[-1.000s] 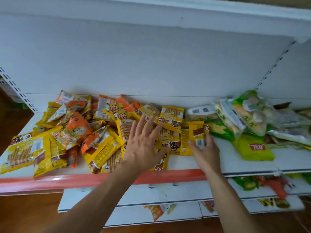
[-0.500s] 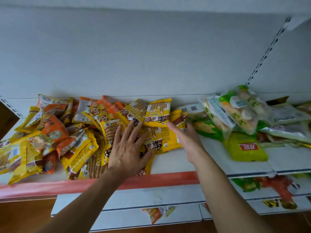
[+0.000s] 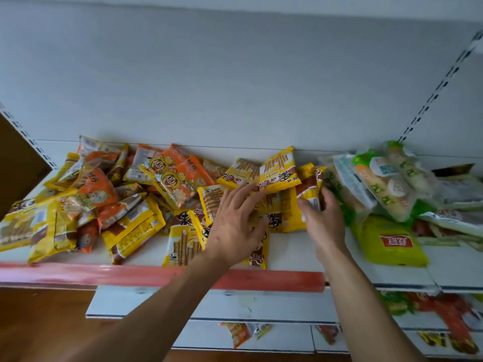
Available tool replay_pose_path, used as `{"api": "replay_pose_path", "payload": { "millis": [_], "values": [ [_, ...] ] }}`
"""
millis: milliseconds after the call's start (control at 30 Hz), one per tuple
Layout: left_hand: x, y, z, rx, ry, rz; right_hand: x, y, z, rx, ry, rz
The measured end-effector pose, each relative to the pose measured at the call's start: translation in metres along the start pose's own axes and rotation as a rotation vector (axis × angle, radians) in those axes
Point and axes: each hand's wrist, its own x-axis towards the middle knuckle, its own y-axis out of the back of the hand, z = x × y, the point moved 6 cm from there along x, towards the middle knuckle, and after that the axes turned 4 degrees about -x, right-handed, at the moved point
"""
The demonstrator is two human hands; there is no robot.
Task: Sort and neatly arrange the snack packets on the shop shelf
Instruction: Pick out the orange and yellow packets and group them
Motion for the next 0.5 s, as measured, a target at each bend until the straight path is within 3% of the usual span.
{"api": "replay_pose_path", "payload": {
  "millis": [100, 233, 400, 500],
  "values": [
    [-0.008, 0.032, -0.014, 0.189, -0.023, 0.090, -0.006, 0.010, 0.000, 0.162, 0.024, 0.103],
    [-0.029, 0.032, -0.055, 0.309, 0.181, -0.123, -0.018, 0.018, -0.011, 0.300, 0.131, 0.198],
    [-0.028, -0.001, -0.050, 0.143, 0.268, -0.119, -0.021, -0.019, 0.013, 0.138, -0.114, -0.101],
    [-0.019, -0.025, -0.032, -0.007, 0.319, -0.148, -0.027, -0.016, 0.024, 0.114, -0.158, -0.041]
  ]
}}
